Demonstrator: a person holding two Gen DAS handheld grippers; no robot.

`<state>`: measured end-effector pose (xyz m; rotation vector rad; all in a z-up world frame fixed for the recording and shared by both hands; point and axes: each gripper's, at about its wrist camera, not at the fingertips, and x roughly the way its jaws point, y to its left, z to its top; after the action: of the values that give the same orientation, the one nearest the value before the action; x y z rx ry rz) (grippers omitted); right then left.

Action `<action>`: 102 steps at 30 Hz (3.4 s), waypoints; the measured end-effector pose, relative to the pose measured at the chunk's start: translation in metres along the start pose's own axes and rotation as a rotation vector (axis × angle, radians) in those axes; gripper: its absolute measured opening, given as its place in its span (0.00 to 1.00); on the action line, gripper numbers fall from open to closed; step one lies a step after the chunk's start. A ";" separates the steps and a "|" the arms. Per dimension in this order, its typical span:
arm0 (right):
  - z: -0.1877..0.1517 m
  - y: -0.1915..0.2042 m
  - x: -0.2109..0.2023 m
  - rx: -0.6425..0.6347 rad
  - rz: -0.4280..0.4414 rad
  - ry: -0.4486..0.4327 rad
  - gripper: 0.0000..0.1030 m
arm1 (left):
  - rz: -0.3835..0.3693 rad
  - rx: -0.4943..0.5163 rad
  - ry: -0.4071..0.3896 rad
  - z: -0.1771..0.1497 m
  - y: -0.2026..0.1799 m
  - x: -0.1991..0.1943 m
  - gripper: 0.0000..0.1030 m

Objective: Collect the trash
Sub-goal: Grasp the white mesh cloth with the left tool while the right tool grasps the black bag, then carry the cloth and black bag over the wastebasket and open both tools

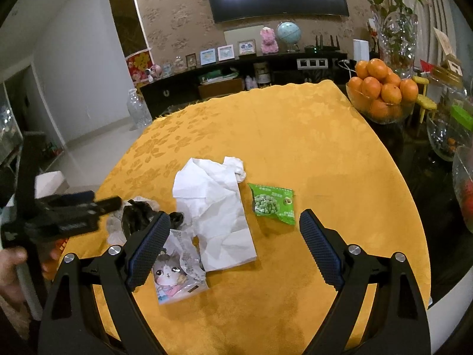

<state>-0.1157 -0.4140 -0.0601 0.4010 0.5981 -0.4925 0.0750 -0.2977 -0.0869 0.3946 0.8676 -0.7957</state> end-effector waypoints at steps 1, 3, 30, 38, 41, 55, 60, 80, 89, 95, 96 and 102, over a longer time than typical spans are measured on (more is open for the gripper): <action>0.000 -0.001 0.001 0.002 0.002 0.002 0.84 | -0.015 0.011 0.014 -0.002 -0.004 0.004 0.67; 0.000 0.000 0.003 0.006 0.010 0.010 0.84 | -0.028 0.032 0.029 -0.007 -0.010 0.010 0.64; -0.001 -0.010 0.010 0.035 -0.037 0.024 0.84 | 0.017 -0.057 -0.116 -0.035 0.068 -0.067 0.28; -0.003 0.015 0.017 -0.065 -0.019 0.025 0.84 | 0.103 -0.170 -0.190 -0.048 0.117 -0.088 0.28; -0.002 0.036 0.018 -0.121 0.012 0.016 0.84 | 0.130 -0.193 -0.187 -0.053 0.131 -0.086 0.28; 0.000 0.113 0.087 -0.297 0.038 0.206 0.77 | 0.130 -0.236 -0.199 -0.056 0.146 -0.092 0.28; -0.007 0.118 0.107 -0.307 0.013 0.264 0.65 | 0.129 -0.249 -0.202 -0.056 0.149 -0.093 0.28; 0.022 0.139 0.059 -0.273 0.096 0.088 0.44 | 0.172 -0.294 -0.265 -0.057 0.161 -0.111 0.28; 0.054 0.170 0.039 -0.281 0.114 0.013 0.44 | 0.253 -0.335 -0.330 -0.046 0.184 -0.146 0.28; 0.072 0.198 0.036 -0.298 0.134 -0.025 0.44 | 0.354 -0.340 -0.372 -0.038 0.211 -0.164 0.28; 0.074 0.201 0.036 -0.299 0.137 -0.026 0.44 | 0.362 -0.346 -0.374 -0.040 0.215 -0.165 0.28; 0.073 0.230 0.048 -0.334 0.164 0.000 0.44 | 0.360 -0.404 -0.312 -0.057 0.239 -0.142 0.28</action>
<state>0.0757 -0.2781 0.0143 0.1299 0.6290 -0.2295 0.1704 -0.0421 -0.0083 0.0592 0.6197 -0.3231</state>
